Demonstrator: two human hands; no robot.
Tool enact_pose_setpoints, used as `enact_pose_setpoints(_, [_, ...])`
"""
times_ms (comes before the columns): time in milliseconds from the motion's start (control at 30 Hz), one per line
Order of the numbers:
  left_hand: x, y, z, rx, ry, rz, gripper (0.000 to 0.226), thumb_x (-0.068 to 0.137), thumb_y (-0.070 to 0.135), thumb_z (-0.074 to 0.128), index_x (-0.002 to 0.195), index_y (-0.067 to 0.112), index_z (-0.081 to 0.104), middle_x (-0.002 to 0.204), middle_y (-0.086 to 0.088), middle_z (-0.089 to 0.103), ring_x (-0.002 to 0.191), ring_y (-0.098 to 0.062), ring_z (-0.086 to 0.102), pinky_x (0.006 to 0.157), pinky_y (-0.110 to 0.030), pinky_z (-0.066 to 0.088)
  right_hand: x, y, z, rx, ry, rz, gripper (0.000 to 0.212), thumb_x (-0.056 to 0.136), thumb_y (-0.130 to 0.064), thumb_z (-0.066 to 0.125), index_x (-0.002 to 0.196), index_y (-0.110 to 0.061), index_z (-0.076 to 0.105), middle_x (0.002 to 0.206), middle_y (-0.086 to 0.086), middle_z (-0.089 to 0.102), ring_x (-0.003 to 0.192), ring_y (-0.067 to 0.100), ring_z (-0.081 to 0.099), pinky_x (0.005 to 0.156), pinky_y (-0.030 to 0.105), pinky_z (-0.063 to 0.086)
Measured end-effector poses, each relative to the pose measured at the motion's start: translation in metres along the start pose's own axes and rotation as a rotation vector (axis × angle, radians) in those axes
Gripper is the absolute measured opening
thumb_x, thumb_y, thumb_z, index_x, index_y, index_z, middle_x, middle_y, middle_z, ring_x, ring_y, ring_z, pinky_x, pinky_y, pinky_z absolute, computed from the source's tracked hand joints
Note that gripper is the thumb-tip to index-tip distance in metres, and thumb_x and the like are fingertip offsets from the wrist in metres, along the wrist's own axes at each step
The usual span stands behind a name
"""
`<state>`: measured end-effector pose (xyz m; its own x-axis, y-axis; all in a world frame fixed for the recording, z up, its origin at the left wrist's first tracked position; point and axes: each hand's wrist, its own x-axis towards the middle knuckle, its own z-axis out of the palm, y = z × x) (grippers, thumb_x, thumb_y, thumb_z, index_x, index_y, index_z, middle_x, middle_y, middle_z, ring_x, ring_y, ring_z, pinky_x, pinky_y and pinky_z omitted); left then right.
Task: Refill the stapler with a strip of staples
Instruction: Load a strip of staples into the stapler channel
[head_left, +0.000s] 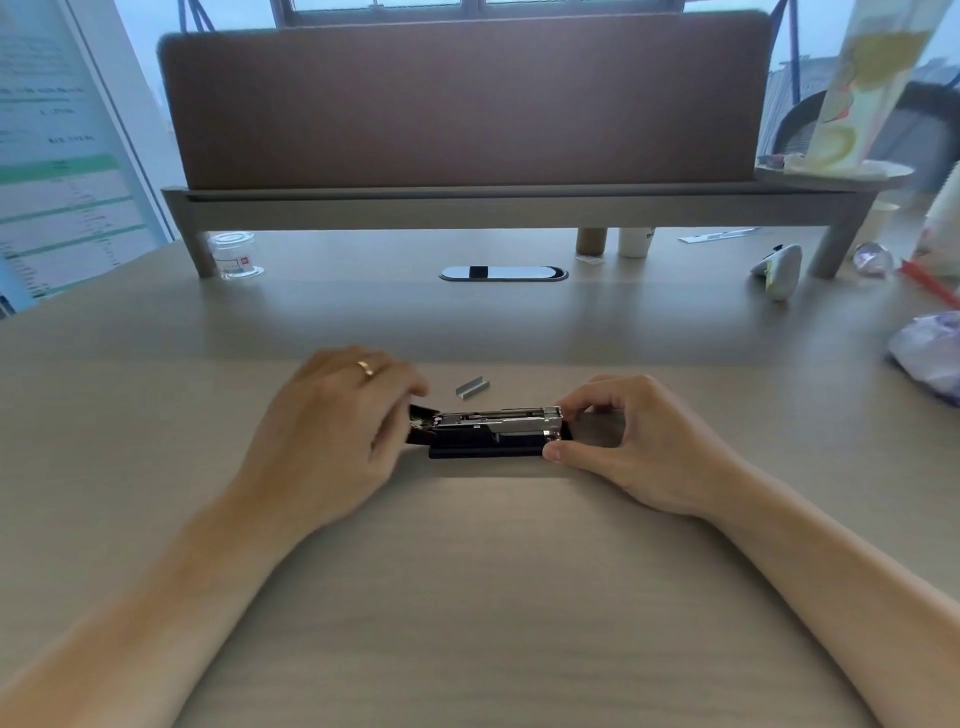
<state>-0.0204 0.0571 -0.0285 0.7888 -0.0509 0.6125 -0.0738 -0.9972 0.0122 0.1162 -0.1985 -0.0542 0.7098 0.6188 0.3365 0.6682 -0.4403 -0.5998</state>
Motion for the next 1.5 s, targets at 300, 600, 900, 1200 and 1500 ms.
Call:
enact_pose_setpoints(300, [0.0,0.008,0.002,-0.085,-0.235,-0.073,0.034,0.091,0.058,0.047,0.11,0.038,0.068,0.097,0.016,0.071,0.091,-0.017,0.067,0.077,-0.035,0.053,-0.001,-0.002,0.0,-0.005,0.01,0.002,0.024,0.076,-0.042,0.088,0.091,-0.027,0.079,0.091,-0.016,0.074,0.091,0.008,0.067,0.089,0.03,0.05])
enact_pose_setpoints(600, [-0.001,0.013,0.001,-0.173,-0.25,-0.162,0.029,0.089,0.057,0.05,0.109,0.043,0.065,0.094,0.02,0.068,0.09,-0.01,0.064,0.074,-0.038,0.054,-0.002,-0.002,0.0,-0.031,0.009,-0.003,0.027,0.077,-0.044,0.086,0.093,-0.025,0.079,0.093,-0.015,0.075,0.091,0.004,0.066,0.085,0.021,0.047])
enact_pose_setpoints(900, [0.02,0.009,-0.008,-0.335,-0.28,-0.284,0.036,0.092,0.057,0.059,0.122,0.039,0.069,0.12,0.024,0.062,0.11,0.004,0.053,0.095,-0.021,0.035,-0.003,-0.004,-0.003,0.041,-0.01,0.064,0.042,0.074,-0.062,0.078,0.108,-0.039,0.069,0.102,-0.019,0.071,0.098,-0.002,0.066,0.088,0.016,0.047])
enact_pose_setpoints(1200, [0.102,0.018,0.019,-0.19,-0.435,-0.359,0.024,0.08,0.034,0.079,0.098,0.021,0.07,0.103,0.004,0.07,0.1,-0.02,0.068,0.084,-0.031,0.051,0.003,-0.004,-0.006,0.244,0.03,0.173,0.029,0.103,-0.049,0.052,0.112,-0.029,0.072,0.105,-0.012,0.074,0.103,0.006,0.069,0.095,0.03,0.049])
enact_pose_setpoints(1500, [0.103,0.016,0.044,-0.186,-0.448,-0.341,0.015,0.079,0.01,0.074,0.08,0.024,0.068,0.088,0.003,0.077,0.095,-0.022,0.071,0.083,-0.03,0.053,0.007,-0.006,-0.006,0.247,0.039,0.189,0.032,0.105,-0.045,0.048,0.105,-0.027,0.074,0.103,-0.013,0.077,0.105,0.0,0.068,0.09,0.022,0.046])
